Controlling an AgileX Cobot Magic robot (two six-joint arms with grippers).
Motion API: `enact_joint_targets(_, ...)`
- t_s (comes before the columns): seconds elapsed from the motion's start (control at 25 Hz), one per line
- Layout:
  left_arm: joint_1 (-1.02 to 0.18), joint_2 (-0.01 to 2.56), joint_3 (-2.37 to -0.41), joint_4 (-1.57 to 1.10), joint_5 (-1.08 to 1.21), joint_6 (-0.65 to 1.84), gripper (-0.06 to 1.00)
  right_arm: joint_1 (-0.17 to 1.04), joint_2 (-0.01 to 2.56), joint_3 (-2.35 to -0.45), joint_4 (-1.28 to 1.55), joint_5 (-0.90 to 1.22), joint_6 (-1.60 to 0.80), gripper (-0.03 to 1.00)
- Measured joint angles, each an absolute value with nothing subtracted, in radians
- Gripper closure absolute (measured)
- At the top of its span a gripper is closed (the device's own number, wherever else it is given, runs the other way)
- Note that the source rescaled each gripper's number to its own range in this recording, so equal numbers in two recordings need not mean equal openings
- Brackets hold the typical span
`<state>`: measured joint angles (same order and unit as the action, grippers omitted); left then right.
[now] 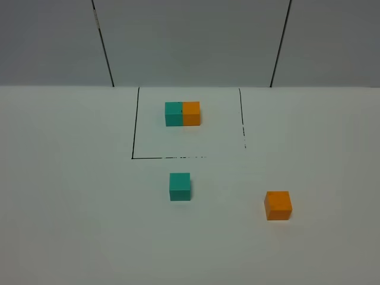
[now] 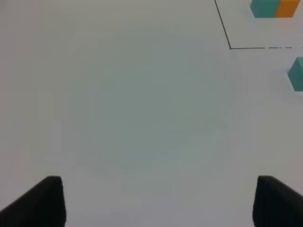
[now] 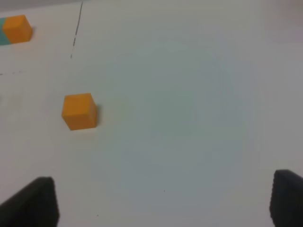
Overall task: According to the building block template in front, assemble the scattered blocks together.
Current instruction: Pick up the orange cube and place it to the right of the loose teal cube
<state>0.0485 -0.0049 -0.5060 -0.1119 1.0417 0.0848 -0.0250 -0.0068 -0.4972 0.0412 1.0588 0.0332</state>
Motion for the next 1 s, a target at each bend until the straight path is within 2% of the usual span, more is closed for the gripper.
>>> enact_joint_targets(1.0,0.048,-0.005,-0.506,-0.143,1.042,0.086,0.27,-0.025,-0.007,-0.497,0.041,1.059,0.033,0.19)
